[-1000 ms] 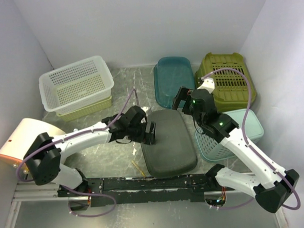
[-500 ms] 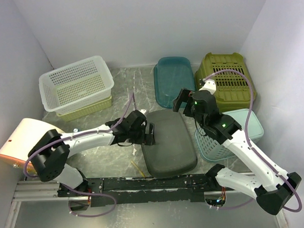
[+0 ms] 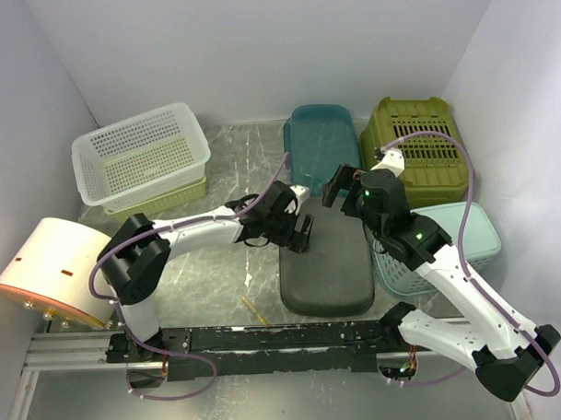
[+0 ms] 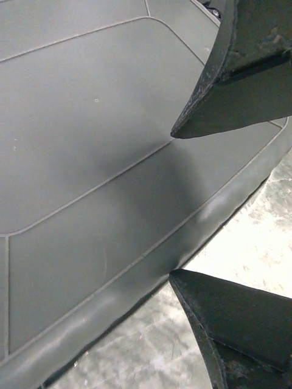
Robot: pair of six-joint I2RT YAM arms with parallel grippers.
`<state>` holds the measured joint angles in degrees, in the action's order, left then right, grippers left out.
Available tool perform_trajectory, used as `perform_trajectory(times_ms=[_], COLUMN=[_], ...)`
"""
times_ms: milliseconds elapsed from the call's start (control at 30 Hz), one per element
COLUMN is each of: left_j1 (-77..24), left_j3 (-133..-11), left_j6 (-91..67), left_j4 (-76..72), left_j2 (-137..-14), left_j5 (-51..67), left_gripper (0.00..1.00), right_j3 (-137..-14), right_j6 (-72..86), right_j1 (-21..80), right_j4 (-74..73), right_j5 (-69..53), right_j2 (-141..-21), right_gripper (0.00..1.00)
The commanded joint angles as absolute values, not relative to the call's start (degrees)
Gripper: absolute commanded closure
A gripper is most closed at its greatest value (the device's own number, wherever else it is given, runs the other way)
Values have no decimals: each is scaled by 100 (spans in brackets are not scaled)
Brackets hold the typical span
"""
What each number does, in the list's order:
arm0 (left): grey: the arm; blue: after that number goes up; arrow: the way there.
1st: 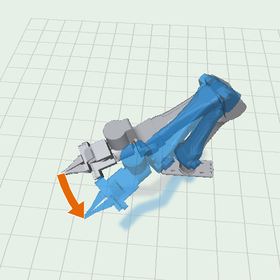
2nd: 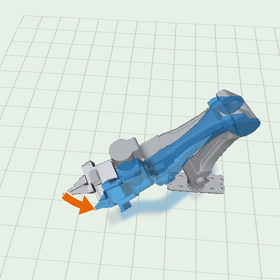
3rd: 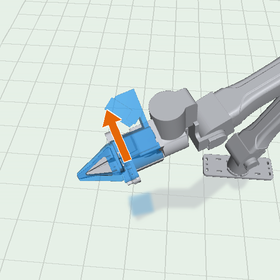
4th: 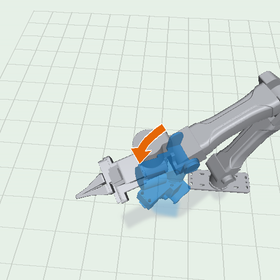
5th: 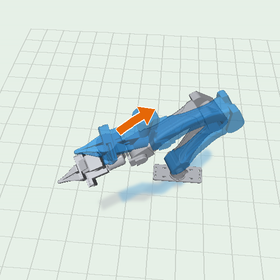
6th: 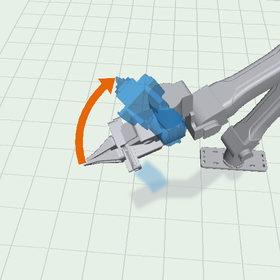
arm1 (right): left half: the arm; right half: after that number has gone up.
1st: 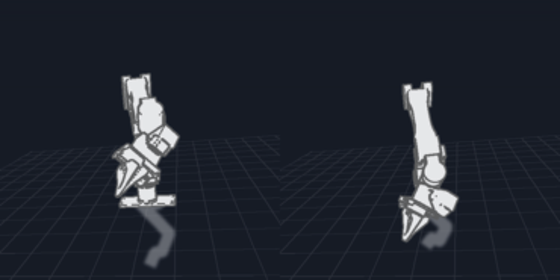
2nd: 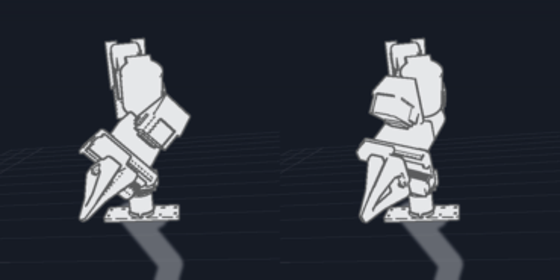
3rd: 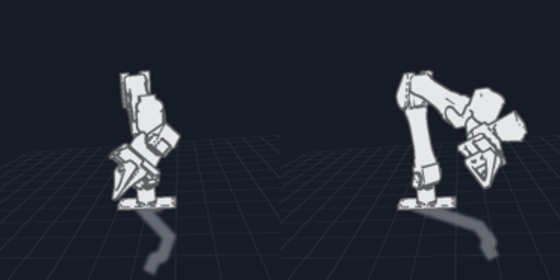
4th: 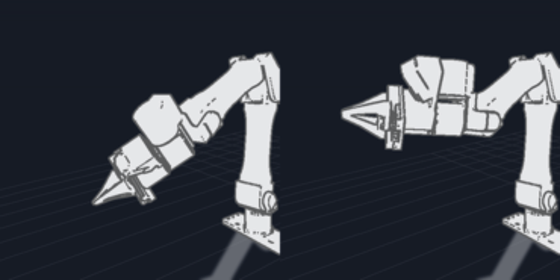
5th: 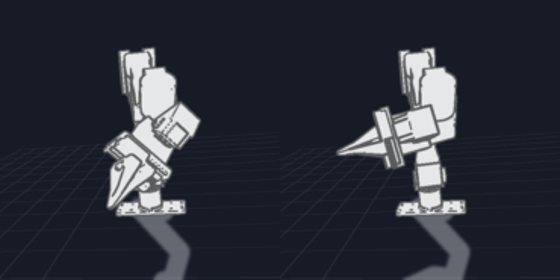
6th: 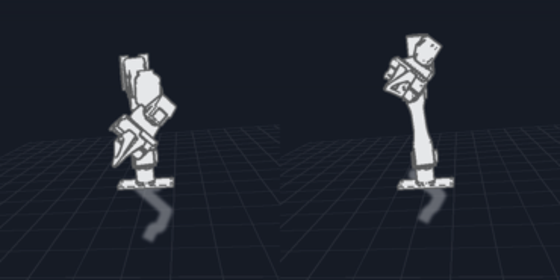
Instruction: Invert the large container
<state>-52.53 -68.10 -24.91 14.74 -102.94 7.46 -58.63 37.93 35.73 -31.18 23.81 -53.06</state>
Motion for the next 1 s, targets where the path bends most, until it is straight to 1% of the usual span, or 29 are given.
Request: perform_trajectory(times_ms=[0, 100, 200, 367, 467, 633, 833, 967], left_j1=[-5212, -5045, -4634, -3695, -3303, -2919, -2706, -2500], left_j3=[-7527, -8062, -8286, -8727, -9080, -10503, -11162, -12070], left_j6=[-2104, -1808, -1692, -1567, -1484, -1299, -518, -725], left_j4=[1802, 2627, 3147, 3617, 3683, 4719, 4337, 4944], left_j2=[-10174, -10162, -9896, -9367, -9211, -10017, -10681, -11610], left_j5=[420, 30, -113, -278, -967, -1646, -2181, -2724], left_gripper=[1, 1, 1, 1, 1, 1, 0, 4], right_j3=[-5818, -5916, -5969, -5893, -5814, -5840, -5803, -5852], right_j6=[3820, 3770, 3696, 3678, 3709, 3679, 3605, 3612], right_j1=[3561, 3560, 3565, 3560, 3560, 3560, 3565, 3561], right_j4=[-3013, -3060, -3047, -2926, -2831, -2655, -2445, -2521], right_j5=[2391, 2398, 2515, 2619, 2588, 2467, 2474, 2478], right_j2=[-5291, -5357, -5363, -5259, -5236, -5398, -5408, -5469], right_gripper=[0, 0, 0, 0, 0, 0, 0, 0])
